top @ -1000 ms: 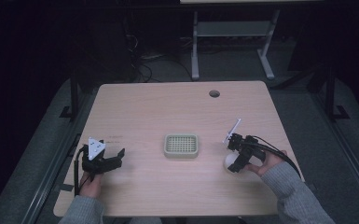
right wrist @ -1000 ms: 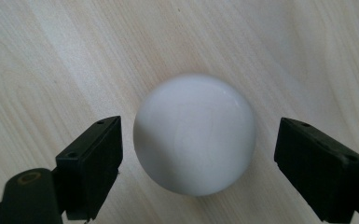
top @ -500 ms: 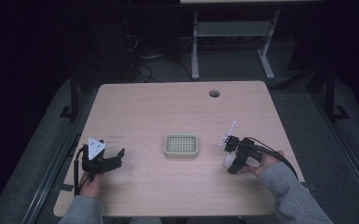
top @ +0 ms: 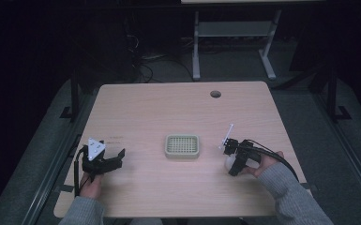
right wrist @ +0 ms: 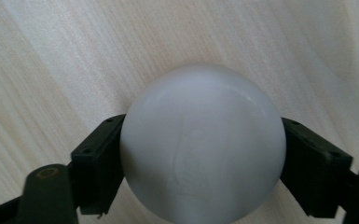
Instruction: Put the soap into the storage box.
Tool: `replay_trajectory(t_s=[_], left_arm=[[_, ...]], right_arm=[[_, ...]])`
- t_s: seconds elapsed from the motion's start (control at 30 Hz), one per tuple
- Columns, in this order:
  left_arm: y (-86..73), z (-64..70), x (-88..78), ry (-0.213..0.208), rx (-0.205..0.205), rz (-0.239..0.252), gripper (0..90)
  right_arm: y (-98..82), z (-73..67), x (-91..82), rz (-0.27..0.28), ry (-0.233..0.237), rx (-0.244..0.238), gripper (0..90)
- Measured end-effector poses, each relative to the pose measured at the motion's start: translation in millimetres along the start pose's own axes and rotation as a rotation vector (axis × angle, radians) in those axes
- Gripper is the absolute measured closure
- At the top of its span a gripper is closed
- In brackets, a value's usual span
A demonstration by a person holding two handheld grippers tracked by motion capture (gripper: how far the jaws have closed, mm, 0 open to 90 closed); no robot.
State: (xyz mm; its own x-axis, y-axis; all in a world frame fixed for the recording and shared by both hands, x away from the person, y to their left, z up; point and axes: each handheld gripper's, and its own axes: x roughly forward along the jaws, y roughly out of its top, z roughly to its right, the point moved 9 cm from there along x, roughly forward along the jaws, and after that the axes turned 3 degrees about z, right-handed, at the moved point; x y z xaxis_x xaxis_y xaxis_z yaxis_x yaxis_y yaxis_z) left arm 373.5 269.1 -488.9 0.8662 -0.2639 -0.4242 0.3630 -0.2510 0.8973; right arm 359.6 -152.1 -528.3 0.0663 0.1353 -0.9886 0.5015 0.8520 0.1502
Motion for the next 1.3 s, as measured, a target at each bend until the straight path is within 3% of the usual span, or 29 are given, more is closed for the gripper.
replay_trajectory(t_s=[0.53,0.63,0.87,1.3], left_arm=[[0.4,0.3,0.0,0.000,-0.002,0.003,12.8],[0.3,0.3,0.1,0.000,-0.001,0.001,12.8],[0.3,0.7,0.1,-0.001,0.000,0.001,12.8],[0.6,-0.3,0.4,0.001,-0.014,0.006,12.8]], right_arm=[[-0.1,-1.1,-2.5,0.006,0.003,-0.025,23.8],[3.8,-2.2,-10.1,0.043,0.019,-0.019,23.9],[15.1,-1.7,-22.9,0.069,0.009,-0.032,23.8],[34.6,-1.3,-32.0,0.079,0.014,-0.058,23.8]])
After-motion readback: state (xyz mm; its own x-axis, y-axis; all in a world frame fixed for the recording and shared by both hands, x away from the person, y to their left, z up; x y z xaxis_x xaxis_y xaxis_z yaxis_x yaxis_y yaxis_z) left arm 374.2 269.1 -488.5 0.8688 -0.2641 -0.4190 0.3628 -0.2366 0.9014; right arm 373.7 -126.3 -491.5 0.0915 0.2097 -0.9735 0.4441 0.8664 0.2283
